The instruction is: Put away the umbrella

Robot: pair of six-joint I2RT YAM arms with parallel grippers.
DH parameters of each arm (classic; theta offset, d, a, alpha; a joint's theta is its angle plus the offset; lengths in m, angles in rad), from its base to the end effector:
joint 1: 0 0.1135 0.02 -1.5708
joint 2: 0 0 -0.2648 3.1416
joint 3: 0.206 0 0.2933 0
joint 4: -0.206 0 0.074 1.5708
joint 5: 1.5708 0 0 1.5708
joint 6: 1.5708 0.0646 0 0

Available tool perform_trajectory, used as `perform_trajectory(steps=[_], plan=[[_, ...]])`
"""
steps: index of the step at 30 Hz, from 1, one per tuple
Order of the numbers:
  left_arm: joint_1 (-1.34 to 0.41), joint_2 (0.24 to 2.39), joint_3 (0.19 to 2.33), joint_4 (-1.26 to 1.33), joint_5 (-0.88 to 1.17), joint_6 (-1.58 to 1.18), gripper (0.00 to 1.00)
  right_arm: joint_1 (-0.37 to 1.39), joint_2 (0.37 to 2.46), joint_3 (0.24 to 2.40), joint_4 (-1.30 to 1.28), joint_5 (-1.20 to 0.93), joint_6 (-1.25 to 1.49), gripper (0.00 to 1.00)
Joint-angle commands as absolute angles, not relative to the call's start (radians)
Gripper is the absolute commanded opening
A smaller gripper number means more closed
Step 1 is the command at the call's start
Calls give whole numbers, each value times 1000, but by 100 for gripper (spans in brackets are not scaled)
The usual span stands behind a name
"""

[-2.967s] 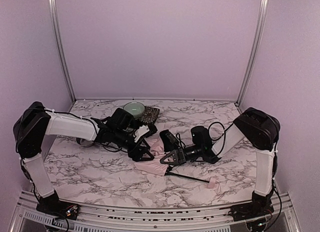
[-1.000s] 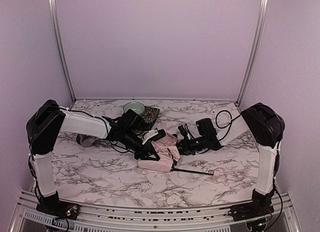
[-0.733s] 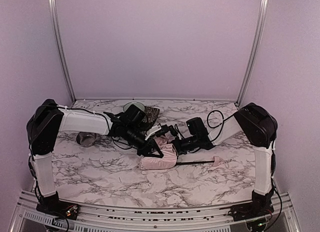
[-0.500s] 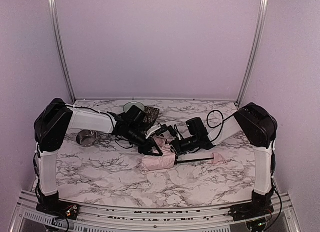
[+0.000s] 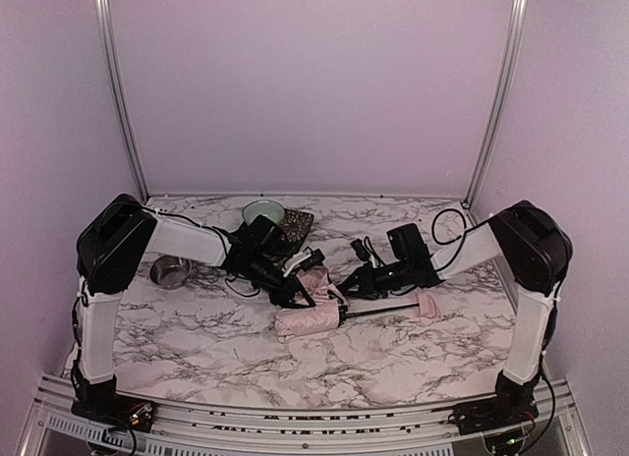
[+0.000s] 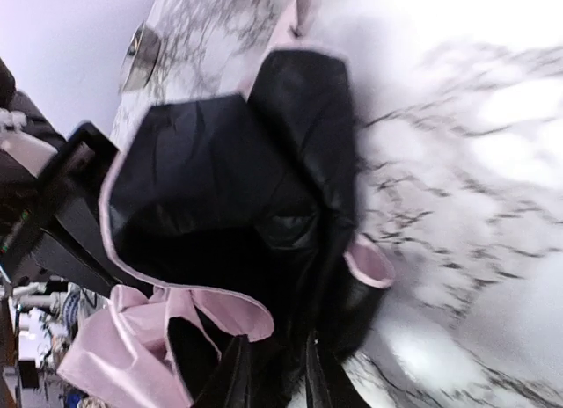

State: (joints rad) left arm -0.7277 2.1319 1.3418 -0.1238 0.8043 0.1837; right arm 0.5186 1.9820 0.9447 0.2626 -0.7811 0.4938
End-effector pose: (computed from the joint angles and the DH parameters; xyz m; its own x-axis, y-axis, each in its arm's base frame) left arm 0.3261 -0.3528 0.0819 -0.4371 0.5590 -0.7046 0.8846 0.1253 -0.4493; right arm 0.3328 0.2423 0.0557 -0.9089 -0.1312 -0.3958 -0.4068 0.4878 0.7724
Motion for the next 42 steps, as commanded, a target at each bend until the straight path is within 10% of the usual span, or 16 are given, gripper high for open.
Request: perform_trajectory(steps=[1,15,42], plan=[[-736,2238,1302,-262,669,210,0,474,1807,944,124,-663,398,28],[-735,2271,1369,-386,683,253,0,945,1422,836,29,-134,-547,84],[-733,2325,1439,-579,736,360,0,1007,1907,1122,-291,209,-839,72]])
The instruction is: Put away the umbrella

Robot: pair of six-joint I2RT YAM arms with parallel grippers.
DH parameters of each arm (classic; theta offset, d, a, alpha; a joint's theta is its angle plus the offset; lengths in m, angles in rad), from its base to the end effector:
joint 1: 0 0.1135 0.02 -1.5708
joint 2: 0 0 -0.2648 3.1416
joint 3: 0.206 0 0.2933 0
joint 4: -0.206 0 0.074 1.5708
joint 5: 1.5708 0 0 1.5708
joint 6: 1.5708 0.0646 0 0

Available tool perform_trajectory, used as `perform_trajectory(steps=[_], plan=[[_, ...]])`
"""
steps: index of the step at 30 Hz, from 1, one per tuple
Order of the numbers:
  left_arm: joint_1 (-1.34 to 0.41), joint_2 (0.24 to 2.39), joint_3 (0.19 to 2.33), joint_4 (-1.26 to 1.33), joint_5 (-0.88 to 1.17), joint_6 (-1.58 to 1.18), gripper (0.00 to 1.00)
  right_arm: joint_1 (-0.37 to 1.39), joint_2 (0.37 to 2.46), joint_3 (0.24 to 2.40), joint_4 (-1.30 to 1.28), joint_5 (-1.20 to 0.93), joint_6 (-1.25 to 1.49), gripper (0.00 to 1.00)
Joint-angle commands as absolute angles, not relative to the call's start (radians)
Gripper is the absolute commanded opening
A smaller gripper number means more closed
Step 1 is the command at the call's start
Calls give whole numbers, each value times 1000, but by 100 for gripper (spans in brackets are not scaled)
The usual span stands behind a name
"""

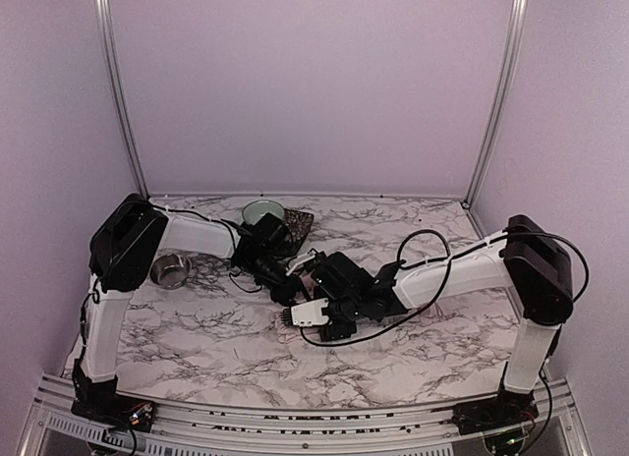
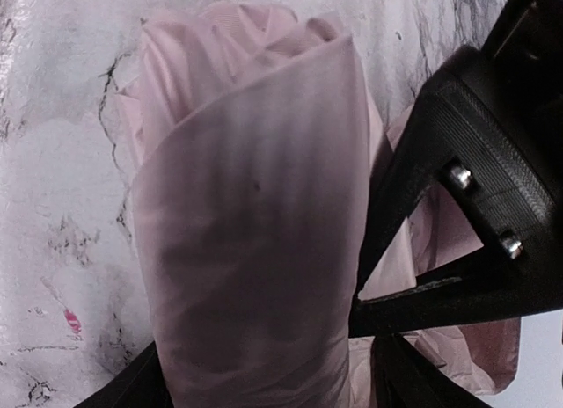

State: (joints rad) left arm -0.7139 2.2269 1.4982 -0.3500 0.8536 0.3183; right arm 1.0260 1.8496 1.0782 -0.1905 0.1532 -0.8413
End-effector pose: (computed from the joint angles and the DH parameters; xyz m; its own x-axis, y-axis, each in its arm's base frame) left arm 0.3390 -0.3581 0.0743 -0.4138 0.6306 -0.6566 0.8728 0.0698 -0.4830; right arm 0.2258 0.3535 0.0979 0.3131 -0.9051 -0.2879 -0.8501 -0.1319 -0.5098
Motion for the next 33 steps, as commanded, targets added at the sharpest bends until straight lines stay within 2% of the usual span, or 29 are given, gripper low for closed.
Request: perform_trajectory(steps=[1,5,7,8,10,13,16,18,22,25,30,33], plan=[[-733,2324,1440,-583,738,363,0,1007,1912,1124,-303,203,-839,69],[-724,2324,1450,-597,772,367,0,1007,1923,1130,-350,169,-822,41],[-711,2315,1460,-598,811,357,0,1005,1928,1135,-377,141,-796,37],[-704,2309,1467,-598,822,351,3,1005,1929,1135,-386,124,-785,35],[-688,2289,1492,-595,830,327,17,1005,1933,1128,-402,85,-763,32],[-650,2238,1510,-539,811,254,45,1005,1946,1125,-416,40,-735,29],[-617,2130,1468,-372,765,125,56,1004,1963,1135,-447,1,-699,26],[-597,2034,1392,-173,737,40,62,1001,1970,1144,-466,-52,-675,26],[-592,1825,1197,75,696,7,64,975,1988,1182,-539,-197,-613,25],[-598,1661,1011,246,606,40,62,945,2007,1213,-606,-300,-576,23],[-703,1390,758,260,430,303,51,915,2076,1275,-731,-444,-521,19],[-831,1255,627,258,319,514,50,913,2101,1291,-781,-530,-511,19]])
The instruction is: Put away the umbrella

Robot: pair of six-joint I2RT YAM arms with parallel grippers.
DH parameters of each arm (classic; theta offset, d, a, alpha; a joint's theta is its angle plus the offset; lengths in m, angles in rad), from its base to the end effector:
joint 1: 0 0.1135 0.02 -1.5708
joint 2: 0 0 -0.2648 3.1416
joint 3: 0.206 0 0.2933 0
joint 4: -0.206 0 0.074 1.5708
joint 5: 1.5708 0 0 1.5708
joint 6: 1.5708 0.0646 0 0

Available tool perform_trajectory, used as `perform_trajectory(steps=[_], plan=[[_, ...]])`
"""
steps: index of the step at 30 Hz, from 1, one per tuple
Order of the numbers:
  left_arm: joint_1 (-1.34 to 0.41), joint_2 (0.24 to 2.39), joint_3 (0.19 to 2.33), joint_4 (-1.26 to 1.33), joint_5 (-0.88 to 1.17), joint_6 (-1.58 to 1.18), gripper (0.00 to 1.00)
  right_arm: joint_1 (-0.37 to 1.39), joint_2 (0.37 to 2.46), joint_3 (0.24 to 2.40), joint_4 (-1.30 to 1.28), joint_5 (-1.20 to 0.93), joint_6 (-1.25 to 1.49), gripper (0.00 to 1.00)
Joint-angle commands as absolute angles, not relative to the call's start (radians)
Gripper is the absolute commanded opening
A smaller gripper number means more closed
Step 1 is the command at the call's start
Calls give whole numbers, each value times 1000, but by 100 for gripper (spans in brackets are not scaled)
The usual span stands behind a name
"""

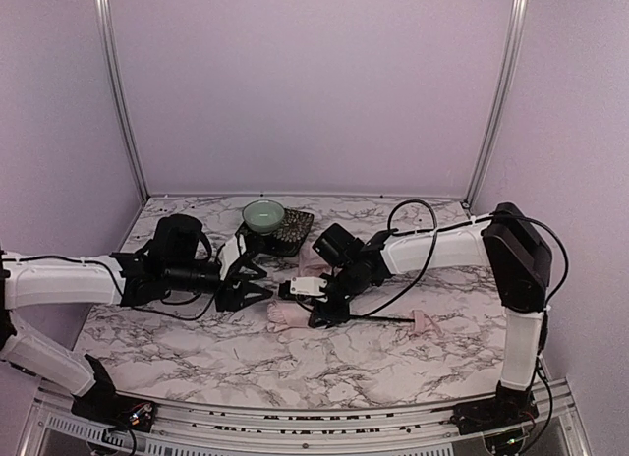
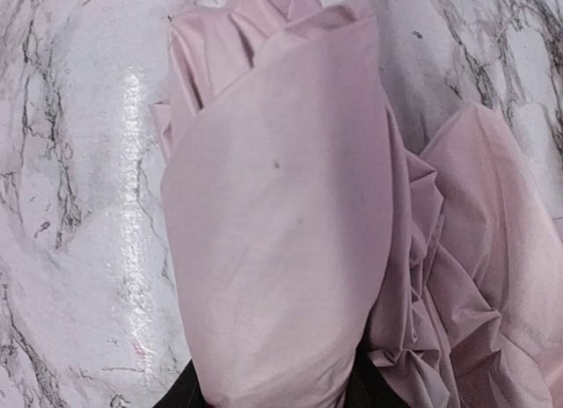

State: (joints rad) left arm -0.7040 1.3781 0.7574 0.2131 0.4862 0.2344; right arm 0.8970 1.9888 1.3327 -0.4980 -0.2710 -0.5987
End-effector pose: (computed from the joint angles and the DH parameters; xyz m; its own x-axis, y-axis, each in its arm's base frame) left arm 0.2534 -0.2548 0.2032 -0.0850 0.3416 -0.9360 0.9449 0.3258 0.0331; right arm 0.2652 0.3599 0.1033 -0.0089 -0.8814 -0.4723 -0.9994 0.0240 -0.0259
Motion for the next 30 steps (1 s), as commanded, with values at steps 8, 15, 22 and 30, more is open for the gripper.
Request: perform_trajectory(steps=[8,15,22,30], plan=[[-1035,1290,577,255,148,728,68,909,2182,1351,-863,-737,-487,18],[-1046,1475,691,138,219,708,74,906,2255,1374,-878,-805,-501,18],[-1047,1626,782,-10,221,661,73,877,2307,1424,-879,-842,-517,18],[-1045,1761,868,-152,149,620,35,849,2307,1450,-856,-824,-492,21]])
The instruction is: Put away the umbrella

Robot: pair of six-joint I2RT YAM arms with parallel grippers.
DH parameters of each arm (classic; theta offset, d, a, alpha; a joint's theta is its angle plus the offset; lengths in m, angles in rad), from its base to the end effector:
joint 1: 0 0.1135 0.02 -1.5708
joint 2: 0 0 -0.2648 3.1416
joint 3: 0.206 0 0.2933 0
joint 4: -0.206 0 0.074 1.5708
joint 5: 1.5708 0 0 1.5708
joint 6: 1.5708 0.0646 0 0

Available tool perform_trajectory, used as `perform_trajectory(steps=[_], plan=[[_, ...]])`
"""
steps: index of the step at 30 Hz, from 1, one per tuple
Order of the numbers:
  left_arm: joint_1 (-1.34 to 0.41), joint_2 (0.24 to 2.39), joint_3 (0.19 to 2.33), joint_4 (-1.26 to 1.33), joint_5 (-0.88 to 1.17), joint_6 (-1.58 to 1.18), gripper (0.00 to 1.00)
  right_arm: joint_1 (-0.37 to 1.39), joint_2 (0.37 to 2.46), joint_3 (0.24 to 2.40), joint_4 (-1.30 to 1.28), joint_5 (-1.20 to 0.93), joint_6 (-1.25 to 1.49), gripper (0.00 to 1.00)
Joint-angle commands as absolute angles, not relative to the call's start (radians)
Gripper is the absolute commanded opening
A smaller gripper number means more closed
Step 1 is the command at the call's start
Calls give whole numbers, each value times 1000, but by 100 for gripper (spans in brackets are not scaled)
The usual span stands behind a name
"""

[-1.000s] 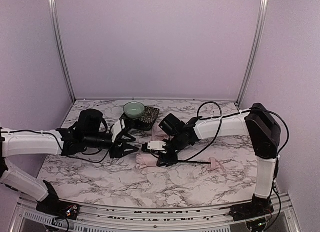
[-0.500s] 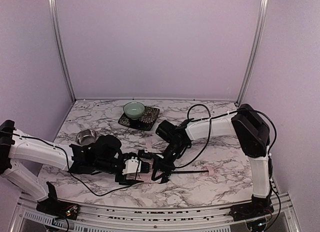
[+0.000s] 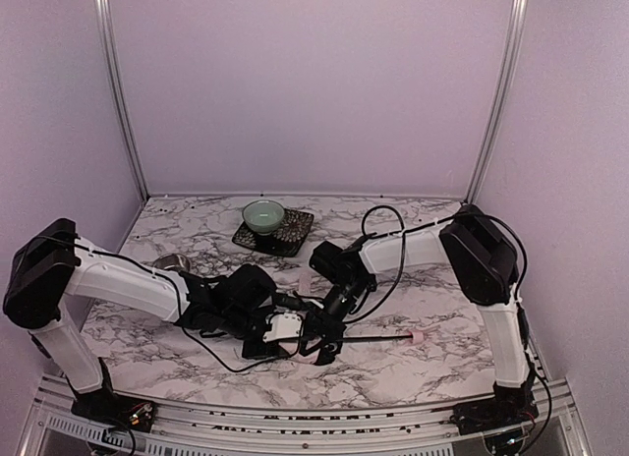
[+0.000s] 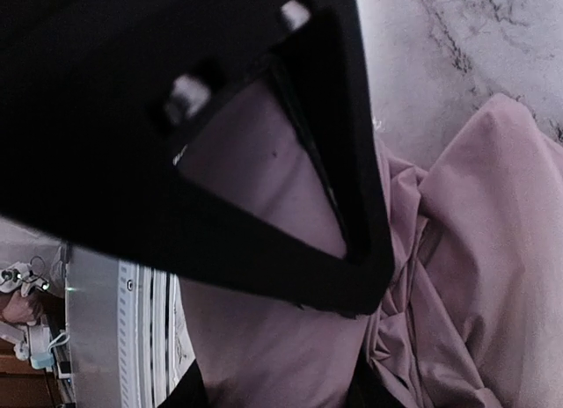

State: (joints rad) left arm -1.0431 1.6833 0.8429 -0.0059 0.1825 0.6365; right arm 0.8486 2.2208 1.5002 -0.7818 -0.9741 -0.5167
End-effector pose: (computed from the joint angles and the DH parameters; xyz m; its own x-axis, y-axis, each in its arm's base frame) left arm 0.1798 -0.3317 0.0998 0.2378 0.7528 -0.6138 0.9561 -0.0699 0.2846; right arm 0.2528 0.3678 0.0699 -0.3466 -0.8134 -0.4671 -0.7249 -0.0837 0.6838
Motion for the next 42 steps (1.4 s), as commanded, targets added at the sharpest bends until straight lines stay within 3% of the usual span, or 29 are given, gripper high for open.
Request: perform_trajectory(steps=[1,6,10,14,24,32,42], plan=[[-1045,1766,875,-166,162,621,29,849,2297,1450,-845,-823,-482,23],[-1045,1784,892,-227,223,620,9,774,2178,1408,-710,-820,-378,41],[-1038,1831,932,-318,252,616,5,729,2020,1337,-579,-819,-301,53],[-1019,1897,997,-407,293,595,3,683,1872,1243,-480,-743,-229,56],[-980,1966,1077,-470,335,560,2,651,1606,1033,-332,-548,-82,58],[-986,1898,1027,-364,245,554,0,569,1720,1051,-502,-422,103,50],[-1004,1861,997,-287,186,537,0,658,1867,1037,-494,-682,114,41]])
